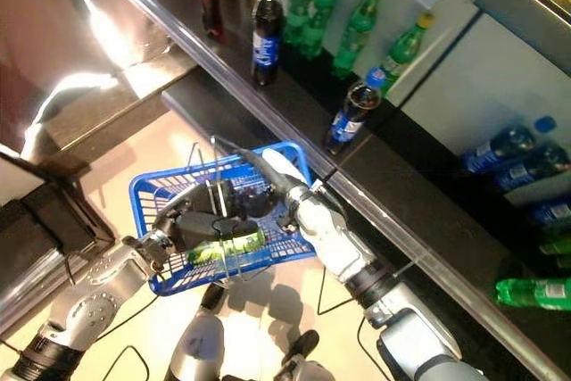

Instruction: Pick up the drink and place into the basket.

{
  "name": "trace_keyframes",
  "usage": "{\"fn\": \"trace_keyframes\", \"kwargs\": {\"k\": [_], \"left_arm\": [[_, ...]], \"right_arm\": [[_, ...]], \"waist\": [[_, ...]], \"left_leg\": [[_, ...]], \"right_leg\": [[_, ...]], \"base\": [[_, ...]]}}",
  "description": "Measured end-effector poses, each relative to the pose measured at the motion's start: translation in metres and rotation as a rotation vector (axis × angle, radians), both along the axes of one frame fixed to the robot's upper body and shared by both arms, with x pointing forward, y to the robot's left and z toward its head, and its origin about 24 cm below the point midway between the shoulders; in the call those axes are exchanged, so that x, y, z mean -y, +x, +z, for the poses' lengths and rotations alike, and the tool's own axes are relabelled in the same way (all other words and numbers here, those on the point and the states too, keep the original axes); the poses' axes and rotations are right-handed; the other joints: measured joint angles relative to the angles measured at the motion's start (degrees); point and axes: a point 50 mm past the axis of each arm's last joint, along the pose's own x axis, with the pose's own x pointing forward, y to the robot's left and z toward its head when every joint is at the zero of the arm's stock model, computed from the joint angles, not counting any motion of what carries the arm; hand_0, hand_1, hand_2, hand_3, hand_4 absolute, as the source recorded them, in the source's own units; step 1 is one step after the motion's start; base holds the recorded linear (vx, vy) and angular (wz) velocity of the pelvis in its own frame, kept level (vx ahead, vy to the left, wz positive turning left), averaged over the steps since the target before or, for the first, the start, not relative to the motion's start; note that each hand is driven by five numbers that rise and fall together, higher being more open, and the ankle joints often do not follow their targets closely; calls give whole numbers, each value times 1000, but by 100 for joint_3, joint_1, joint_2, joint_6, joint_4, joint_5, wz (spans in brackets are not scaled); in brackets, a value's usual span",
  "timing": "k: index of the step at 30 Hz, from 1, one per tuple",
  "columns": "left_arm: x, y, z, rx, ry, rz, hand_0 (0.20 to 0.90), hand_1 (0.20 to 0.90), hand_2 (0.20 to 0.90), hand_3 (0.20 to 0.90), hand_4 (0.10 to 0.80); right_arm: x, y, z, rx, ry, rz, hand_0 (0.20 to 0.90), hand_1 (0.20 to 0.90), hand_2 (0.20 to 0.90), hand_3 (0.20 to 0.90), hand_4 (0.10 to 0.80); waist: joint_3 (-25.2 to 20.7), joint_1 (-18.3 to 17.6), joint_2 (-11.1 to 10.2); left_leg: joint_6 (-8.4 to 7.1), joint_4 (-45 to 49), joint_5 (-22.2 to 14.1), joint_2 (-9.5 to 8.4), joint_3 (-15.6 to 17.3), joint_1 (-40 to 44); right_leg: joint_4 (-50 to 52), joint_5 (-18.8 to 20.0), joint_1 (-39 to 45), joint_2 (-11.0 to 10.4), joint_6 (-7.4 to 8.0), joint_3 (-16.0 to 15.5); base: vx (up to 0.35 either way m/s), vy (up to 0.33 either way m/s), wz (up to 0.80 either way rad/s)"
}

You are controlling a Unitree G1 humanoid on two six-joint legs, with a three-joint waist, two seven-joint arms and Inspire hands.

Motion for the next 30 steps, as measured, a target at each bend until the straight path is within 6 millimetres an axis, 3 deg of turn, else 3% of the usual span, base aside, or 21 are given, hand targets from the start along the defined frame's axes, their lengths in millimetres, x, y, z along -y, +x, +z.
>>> {"fn": "trace_keyframes", "kwargs": {"k": [5, 8, 14, 19, 24, 27, 30], "left_arm": [[-17, -9, -22, -66, -67, 147, 300, 300, 300, 200, 100], [-32, -16, -38, -120, -100, 262, 300, 300, 300, 200, 100], [-53, -25, -60, -193, -200, 432, 300, 300, 300, 200, 100], [-61, -28, -74, -234, -242, 521, 300, 300, 300, 200, 100], [-70, -30, -84, -265, -279, 580, 300, 300, 300, 200, 100], [-77, -35, -104, -343, -322, 651, 300, 300, 300, 200, 100], [-80, -53, -142, -499, -373, 749, 300, 300, 300, 200, 100]], "right_arm": [[27, -12, -1, 47, 174, -63, 900, 900, 900, 900, 800], [54, -23, -15, 57, 236, -155, 900, 900, 900, 900, 800], [87, -44, -37, 58, 341, -322, 900, 900, 900, 900, 800], [107, -54, -46, 73, 384, -444, 900, 900, 900, 900, 800], [124, -55, -51, 95, 591, -584, 900, 900, 900, 900, 800], [136, -61, -77, 1, 681, -691, 900, 900, 900, 900, 800], [153, -78, -119, -163, 748, -841, 900, 900, 900, 900, 800]], "waist": [[-8, -320, -14], [-19, -545, -31], [-32, -1081, -48], [-31, -1377, -45], [-35, -1597, -48], [-179, -1666, -42], [-595, -1876, 1]], "left_leg": [[17, -108, -10, 19, 331, 189], [35, -199, -21, 36, 572, 336], [42, -345, -24, 48, 867, 426], [43, -362, -25, 77, 1030, 509], [47, -363, -30, 81, 1105, 564], [54, -364, -60, 79, 1272, 614], [51, -367, -114, 90, 1381, 619]], "right_leg": [[0, 47, -82, -10, -1, 286], [0, 65, -147, -10, -3, 487], [1, 93, -333, 5, 0, 775], [1, 110, -341, 36, -16, 820], [1, 144, -345, 47, -38, 936], [0, 173, -416, 54, -42, 1097], [-2, 174, -491, 74, -38, 1194]], "base": [[2, 23, -31], [6, 13, -36], [24, -9, -25], [23, -37, -16], [9, -18, -8], [9, -24, -25], [14, -34, -21]]}}
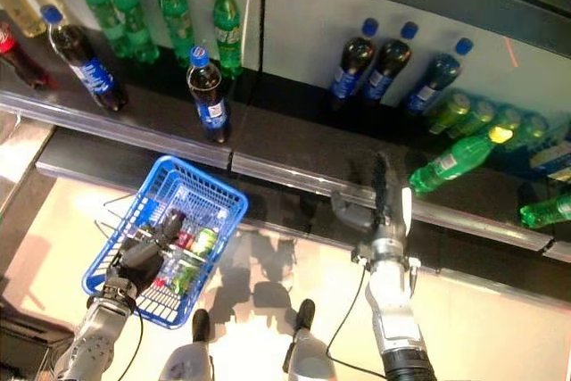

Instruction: Pick up the drink and place into the basket.

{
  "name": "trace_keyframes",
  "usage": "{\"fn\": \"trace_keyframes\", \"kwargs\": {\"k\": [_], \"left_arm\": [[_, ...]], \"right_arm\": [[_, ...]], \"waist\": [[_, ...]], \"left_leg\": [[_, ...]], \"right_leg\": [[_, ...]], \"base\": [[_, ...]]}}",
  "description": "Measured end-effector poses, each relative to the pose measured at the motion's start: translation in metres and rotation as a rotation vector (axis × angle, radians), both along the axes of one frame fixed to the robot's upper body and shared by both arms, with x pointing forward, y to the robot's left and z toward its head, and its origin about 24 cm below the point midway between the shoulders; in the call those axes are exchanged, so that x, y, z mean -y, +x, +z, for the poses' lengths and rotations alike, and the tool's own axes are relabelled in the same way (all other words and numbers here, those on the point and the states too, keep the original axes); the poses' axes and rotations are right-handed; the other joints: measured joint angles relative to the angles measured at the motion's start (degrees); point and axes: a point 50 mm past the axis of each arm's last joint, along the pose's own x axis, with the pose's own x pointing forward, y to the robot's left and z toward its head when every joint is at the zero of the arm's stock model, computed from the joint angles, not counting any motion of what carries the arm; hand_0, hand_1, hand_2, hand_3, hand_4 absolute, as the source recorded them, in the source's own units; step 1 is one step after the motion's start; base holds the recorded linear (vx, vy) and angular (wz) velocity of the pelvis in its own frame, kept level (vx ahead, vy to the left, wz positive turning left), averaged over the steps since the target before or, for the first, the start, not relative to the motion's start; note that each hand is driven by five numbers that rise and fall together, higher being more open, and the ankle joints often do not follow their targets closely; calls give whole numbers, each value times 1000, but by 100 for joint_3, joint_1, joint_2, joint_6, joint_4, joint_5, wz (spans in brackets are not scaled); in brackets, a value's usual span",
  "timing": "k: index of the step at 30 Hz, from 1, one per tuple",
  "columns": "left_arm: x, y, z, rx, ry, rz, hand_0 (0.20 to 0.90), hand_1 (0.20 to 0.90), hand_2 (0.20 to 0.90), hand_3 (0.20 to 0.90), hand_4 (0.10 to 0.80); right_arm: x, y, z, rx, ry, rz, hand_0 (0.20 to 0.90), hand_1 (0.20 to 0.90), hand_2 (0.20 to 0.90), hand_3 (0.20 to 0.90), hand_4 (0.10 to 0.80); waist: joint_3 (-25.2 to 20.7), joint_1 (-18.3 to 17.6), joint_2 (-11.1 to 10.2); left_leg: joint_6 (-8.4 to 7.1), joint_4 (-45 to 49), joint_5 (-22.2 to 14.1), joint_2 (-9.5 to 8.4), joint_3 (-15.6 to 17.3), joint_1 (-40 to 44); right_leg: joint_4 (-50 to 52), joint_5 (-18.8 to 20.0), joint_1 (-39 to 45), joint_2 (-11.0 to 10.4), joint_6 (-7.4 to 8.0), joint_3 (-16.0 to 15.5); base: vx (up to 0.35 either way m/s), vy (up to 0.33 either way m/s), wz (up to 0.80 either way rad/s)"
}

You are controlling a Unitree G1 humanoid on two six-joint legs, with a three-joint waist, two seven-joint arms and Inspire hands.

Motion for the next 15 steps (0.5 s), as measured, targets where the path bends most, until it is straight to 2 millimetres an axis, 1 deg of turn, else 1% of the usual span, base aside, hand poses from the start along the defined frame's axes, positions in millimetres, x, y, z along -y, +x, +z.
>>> {"fn": "trace_keyframes", "kwargs": {"k": [2, 5, 6, 9, 10, 12, 14, 15], "left_arm": [[2, -16, -24, -98, -68, 68, 300, 300, 300, 200, 100], [2, -35, -49, -216, -108, 108, 300, 300, 300, 200, 100], [-1, -43, -58, -265, -120, 139, 300, 300, 300, 200, 100], [-4, -62, -72, -363, -134, 178, 300, 300, 300, 200, 100], [-4, -64, -74, -379, -136, 186, 300, 300, 300, 200, 100], [-3, -70, -78, -389, -143, 178, 300, 300, 300, 200, 100], [0, -84, -86, -437, -151, 172, 300, 300, 300, 200, 100], [1, -90, -90, -462, -154, 167, 300, 300, 300, 200, 100]], "right_arm": [[11, -15, -25, -96, 79, -65, 900, 900, 900, 900, 800], [22, -36, -53, -208, 165, -121, 900, 900, 900, 900, 800], [26, -50, -69, -277, 198, -149, 900, 900, 900, 900, 800], [29, -80, -99, -430, 255, -172, 900, 900, 900, 900, 800], [29, -91, -109, -485, 275, -174, 900, 900, 900, 900, 800], [30, -112, -120, -552, 305, -180, 900, 900, 900, 900, 800], [32, -131, -130, -614, 336, -201, 900, 900, 900, 900, 800], [32, -138, -132, -635, 341, -204, 900, 900, 900, 900, 800]], "waist": [[-187, -107, 3], [-273, -210, -52], [-365, -265, -64], [-648, -343, -65], [-745, -334, -70], [-924, -334, -11], [-1142, -333, 83], [-1237, -333, 97]], "left_leg": [[-6, -3, -25, 24, 126, 76], [-25, -5, -53, 84, 297, 225], [-48, -6, -76, 120, 311, 246], [-32, -12, -96, 148, 402, 294], [-23, -13, -103, 150, 423, 306], [-16, -17, -111, 148, 437, 317], [-16, -26, -155, 150, 443, 385], [-22, -49, -172, 153, 446, 386]], "right_leg": [[0, 0, -3, 35, -1, 68], [-1, 22, -7, 117, -45, 225], [-2, 24, -8, 157, -63, 253], [-16, 2, -6, 192, -102, 328], [-36, -26, -7, 194, -124, 334], [-38, -28, -7, 190, -122, 341], [-40, -47, 44, 192, -110, 366], [-40, -59, 75, 193, -103, 367]], "base": [[9, -27, -28], [18, -17, -34], [36, -5, -28], [48, -7, -11], [53, -17, -8], [40, -16, -6], [20, -6, -6], [0, 0, 0]]}}
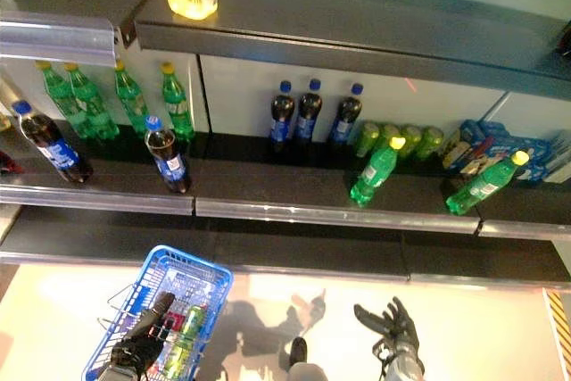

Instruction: Pick up the drink and place into the basket.

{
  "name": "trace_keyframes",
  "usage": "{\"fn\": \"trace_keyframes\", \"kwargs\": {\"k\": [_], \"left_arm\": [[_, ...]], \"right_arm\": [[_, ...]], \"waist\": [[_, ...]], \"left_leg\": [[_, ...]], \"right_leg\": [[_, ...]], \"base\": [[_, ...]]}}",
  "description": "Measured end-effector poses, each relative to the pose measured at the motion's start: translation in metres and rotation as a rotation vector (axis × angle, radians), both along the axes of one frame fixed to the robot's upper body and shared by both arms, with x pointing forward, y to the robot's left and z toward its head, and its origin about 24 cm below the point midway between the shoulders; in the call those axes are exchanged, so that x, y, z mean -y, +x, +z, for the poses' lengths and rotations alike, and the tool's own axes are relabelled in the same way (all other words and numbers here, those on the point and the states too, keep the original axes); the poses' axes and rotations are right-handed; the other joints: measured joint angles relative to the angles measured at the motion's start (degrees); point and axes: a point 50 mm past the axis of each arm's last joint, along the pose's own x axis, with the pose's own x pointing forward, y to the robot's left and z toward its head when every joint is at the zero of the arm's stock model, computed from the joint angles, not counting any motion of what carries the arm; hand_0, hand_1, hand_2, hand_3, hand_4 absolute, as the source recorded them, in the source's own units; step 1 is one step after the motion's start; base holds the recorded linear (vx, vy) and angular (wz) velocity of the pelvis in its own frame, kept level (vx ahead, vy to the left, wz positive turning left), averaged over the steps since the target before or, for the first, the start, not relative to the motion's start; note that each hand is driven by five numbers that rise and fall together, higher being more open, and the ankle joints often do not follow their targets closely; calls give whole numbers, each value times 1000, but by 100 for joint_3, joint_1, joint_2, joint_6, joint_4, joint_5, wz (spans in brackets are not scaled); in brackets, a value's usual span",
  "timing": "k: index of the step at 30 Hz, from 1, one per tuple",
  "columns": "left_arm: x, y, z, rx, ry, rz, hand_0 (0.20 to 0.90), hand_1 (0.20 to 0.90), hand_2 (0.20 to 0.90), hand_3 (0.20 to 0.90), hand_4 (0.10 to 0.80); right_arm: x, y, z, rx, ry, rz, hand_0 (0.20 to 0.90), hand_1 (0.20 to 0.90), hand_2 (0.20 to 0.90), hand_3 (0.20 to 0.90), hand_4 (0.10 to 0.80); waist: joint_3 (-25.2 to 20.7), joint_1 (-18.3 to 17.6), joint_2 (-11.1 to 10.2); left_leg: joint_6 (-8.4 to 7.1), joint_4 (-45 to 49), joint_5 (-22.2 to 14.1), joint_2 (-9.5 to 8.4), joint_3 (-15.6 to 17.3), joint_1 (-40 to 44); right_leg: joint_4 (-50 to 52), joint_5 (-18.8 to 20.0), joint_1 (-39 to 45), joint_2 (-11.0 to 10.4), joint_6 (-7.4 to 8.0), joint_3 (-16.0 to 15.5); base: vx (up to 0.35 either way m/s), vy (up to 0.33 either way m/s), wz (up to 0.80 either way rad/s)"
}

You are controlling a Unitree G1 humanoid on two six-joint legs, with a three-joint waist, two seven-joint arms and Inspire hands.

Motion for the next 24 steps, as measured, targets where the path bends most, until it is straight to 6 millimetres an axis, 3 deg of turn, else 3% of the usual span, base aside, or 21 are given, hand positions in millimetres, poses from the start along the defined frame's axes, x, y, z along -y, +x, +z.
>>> {"fn": "trace_keyframes", "kwargs": {"k": [6, 24], "left_arm": [[2, -29, -11, -71, -34, -16, 300, 300, 300, 200, 100], [8, -37, -15, -111, -27, -159, 300, 300, 300, 200, 100]], "right_arm": [[-4, -33, -15, -120, 73, 19, 900, 900, 900, 900, 800], [-15, -47, -24, -252, 139, 102, 900, 900, 900, 900, 800]], "waist": [[-514, 16, 172], [-702, 186, 217]], "left_leg": [[-26, 2, -46, -7, 3, 2], [-29, 19, -55, -8, -14, -7]], "right_leg": [[1, -28, 8, -4, 47, -10], [2, -61, 10, -9, 34, -32]], "base": [[0, 0, 0], [-2, 0, 0]]}}
